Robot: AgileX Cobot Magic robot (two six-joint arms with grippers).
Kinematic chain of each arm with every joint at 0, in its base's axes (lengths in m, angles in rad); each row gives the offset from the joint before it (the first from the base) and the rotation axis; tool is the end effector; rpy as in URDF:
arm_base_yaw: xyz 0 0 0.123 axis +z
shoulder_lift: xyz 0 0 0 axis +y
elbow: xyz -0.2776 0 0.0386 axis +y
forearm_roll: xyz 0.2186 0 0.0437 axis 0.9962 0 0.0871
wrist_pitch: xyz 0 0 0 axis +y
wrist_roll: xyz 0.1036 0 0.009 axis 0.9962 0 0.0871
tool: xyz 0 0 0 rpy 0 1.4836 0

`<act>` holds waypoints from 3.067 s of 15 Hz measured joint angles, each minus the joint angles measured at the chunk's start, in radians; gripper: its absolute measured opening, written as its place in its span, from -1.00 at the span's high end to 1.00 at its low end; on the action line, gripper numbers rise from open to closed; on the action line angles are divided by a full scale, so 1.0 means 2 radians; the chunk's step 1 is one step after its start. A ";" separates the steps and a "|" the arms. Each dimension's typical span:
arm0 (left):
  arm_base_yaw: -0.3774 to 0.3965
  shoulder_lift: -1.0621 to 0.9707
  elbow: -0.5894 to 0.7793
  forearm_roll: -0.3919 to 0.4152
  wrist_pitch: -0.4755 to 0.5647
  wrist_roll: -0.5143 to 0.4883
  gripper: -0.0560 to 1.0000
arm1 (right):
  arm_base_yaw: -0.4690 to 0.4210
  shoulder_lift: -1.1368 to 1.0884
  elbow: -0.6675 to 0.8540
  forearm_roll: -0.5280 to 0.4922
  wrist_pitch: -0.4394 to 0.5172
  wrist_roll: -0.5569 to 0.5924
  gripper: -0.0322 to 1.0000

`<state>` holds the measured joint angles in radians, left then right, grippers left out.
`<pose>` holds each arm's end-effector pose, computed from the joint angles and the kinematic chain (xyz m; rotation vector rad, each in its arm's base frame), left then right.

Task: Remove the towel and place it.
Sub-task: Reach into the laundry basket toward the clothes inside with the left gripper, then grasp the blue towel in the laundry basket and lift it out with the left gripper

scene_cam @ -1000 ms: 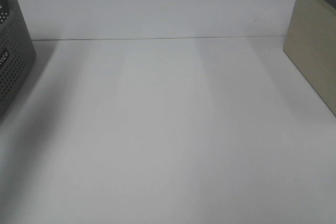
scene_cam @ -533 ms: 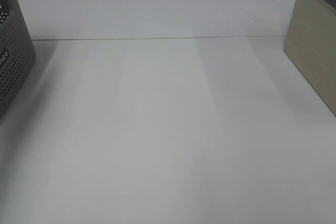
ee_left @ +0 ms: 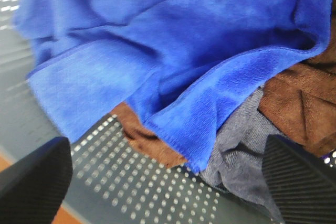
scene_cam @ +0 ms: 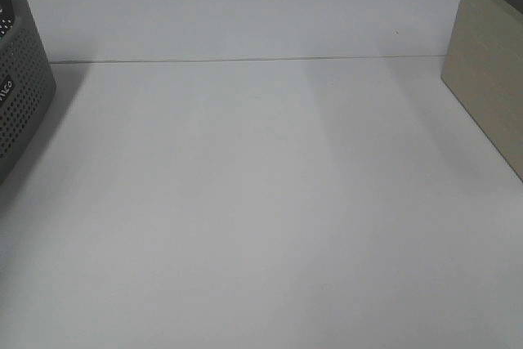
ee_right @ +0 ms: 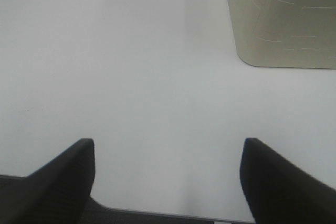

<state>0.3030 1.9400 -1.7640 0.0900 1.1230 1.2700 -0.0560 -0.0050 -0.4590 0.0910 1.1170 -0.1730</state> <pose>0.3750 0.1261 0.2757 1.3858 2.5633 0.4651 -0.0138 0.0093 0.2417 -0.1301 2.1290 -0.0240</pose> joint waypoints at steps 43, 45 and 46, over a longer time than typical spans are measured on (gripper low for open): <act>0.020 0.130 -0.002 0.051 -0.038 -0.067 0.14 | 0.000 0.000 0.000 0.001 0.000 0.000 -0.52; 0.020 0.130 -0.002 0.069 -0.038 -0.086 0.20 | 0.000 0.000 0.000 0.001 0.000 0.000 -0.52; 0.020 0.130 -0.002 0.075 -0.038 -0.093 0.26 | 0.000 0.000 0.000 0.001 0.000 0.000 -0.52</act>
<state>0.3430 2.2000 -1.7680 0.2390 1.0480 1.0840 -0.0560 -0.0050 -0.4590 0.0930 1.1160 -0.1730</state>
